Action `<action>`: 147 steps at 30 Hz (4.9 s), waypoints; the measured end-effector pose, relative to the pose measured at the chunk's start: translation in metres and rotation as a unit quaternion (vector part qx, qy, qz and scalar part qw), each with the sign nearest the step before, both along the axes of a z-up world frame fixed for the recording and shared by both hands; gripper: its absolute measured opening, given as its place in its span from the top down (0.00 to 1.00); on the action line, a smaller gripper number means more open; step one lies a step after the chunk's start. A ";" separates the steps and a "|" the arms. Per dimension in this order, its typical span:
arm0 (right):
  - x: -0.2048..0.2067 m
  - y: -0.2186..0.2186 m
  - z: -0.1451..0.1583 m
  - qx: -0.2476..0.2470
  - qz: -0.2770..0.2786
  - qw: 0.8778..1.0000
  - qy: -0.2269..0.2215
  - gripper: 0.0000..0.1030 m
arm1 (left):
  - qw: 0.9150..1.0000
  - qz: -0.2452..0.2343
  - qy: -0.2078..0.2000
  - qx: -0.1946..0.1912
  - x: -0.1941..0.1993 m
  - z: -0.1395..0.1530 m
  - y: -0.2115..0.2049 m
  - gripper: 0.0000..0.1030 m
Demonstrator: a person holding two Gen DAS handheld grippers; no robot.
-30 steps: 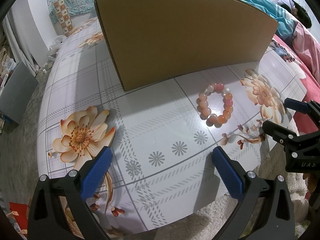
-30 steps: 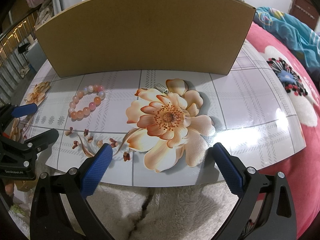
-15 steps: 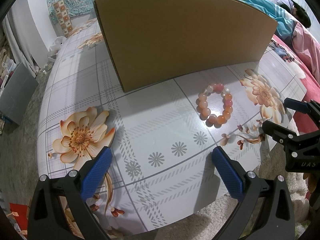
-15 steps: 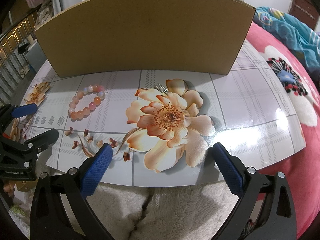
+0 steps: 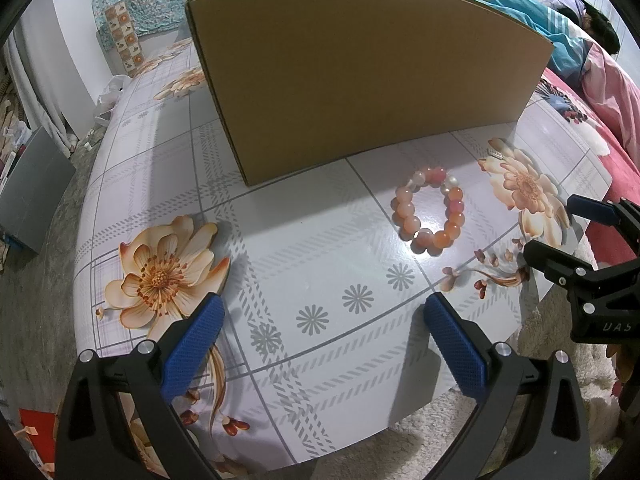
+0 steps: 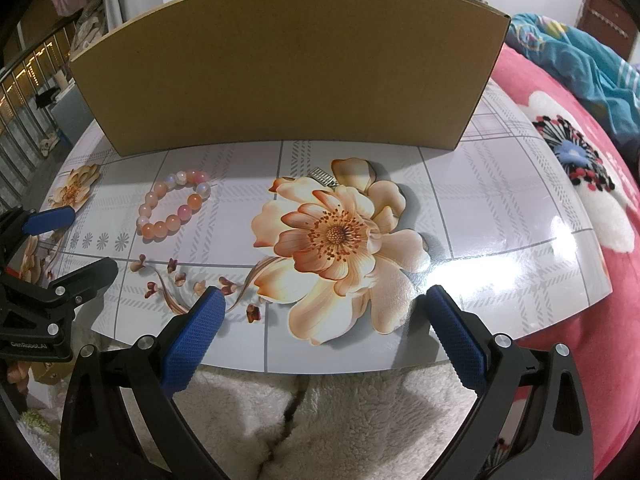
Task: Organize jewelry
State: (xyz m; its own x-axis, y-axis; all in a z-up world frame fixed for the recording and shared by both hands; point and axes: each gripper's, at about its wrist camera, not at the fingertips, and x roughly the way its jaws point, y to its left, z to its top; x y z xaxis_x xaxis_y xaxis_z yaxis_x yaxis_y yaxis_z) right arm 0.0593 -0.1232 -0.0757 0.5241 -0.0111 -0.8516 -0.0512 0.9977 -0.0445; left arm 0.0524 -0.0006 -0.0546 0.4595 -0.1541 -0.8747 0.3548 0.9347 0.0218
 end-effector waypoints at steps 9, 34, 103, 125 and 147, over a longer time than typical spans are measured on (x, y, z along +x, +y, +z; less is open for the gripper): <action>-0.001 0.000 0.000 -0.001 0.000 1.000 0.000 0.08 | 1.000 -0.001 -0.002 0.000 -0.001 0.000 0.000 0.04; -0.003 -0.030 0.025 0.055 0.015 0.996 -0.061 0.11 | 0.985 -0.135 -0.094 -0.042 -0.019 0.033 -0.038 0.34; 0.075 -0.043 0.093 0.133 0.061 0.985 -0.092 0.98 | 0.977 -0.144 -0.058 -0.149 0.013 0.073 -0.019 0.92; 0.153 -0.056 0.154 0.171 0.080 0.974 -0.126 0.98 | 0.951 -0.151 0.021 -0.269 0.132 0.150 -0.058 0.92; 0.222 -0.054 0.107 0.214 0.070 0.974 0.035 0.98 | 0.964 -0.060 0.047 -0.254 0.158 0.116 -0.026 0.72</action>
